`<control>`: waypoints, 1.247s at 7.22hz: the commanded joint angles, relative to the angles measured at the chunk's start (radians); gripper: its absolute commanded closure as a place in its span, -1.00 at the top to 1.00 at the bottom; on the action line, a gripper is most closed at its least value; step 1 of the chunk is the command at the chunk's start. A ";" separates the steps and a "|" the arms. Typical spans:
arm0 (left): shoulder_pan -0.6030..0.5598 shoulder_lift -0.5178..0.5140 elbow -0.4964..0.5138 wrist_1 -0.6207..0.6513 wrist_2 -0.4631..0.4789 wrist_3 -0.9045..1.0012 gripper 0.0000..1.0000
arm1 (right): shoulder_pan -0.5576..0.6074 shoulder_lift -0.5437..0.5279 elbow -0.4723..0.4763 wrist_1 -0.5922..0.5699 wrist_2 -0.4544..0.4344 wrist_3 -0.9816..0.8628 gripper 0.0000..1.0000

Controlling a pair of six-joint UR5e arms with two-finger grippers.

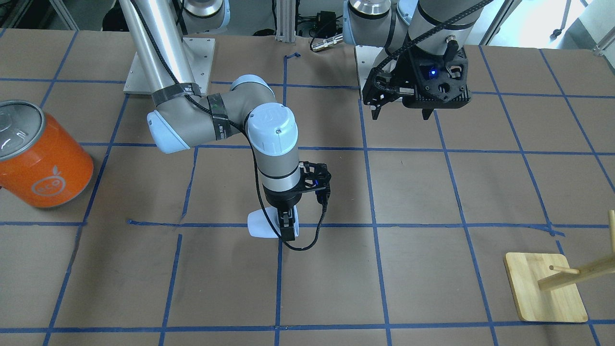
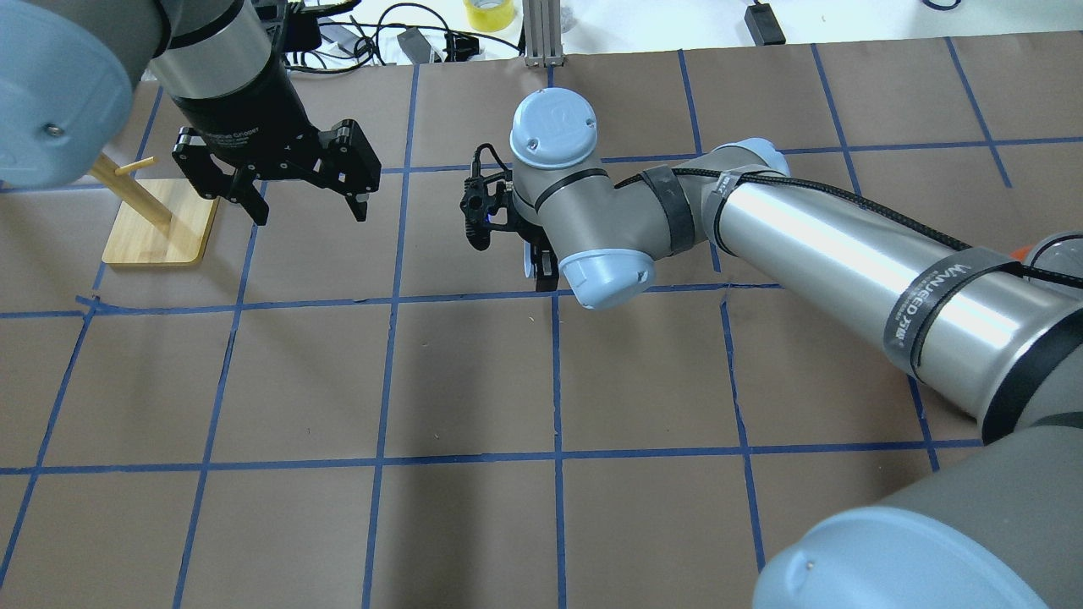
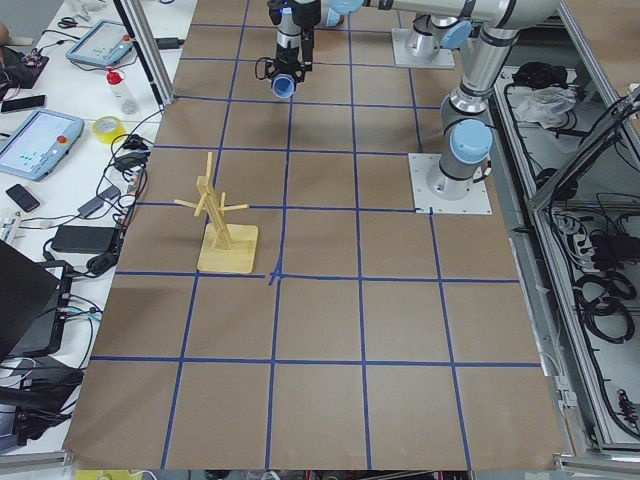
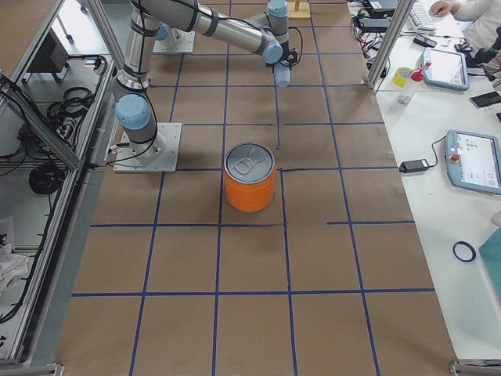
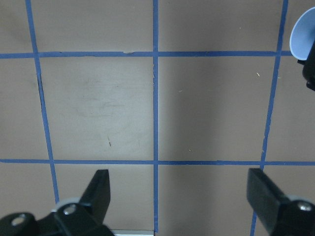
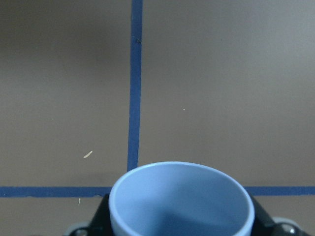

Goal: Flip cup
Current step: 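Hold the cup in the right gripper above the table center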

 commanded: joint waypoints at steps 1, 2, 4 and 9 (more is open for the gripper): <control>0.000 0.001 0.000 0.000 0.000 0.000 1.00 | 0.026 0.027 -0.019 -0.024 0.023 0.024 -1.00; 0.000 0.001 0.000 0.000 0.000 0.000 1.00 | 0.035 0.053 -0.031 -0.024 0.020 0.095 -1.00; 0.000 -0.001 0.000 0.000 0.000 0.000 1.00 | 0.048 0.057 -0.037 -0.029 0.019 0.110 -1.00; 0.000 0.001 0.002 0.000 0.000 0.000 1.00 | 0.058 0.081 -0.037 -0.032 0.019 0.079 -1.00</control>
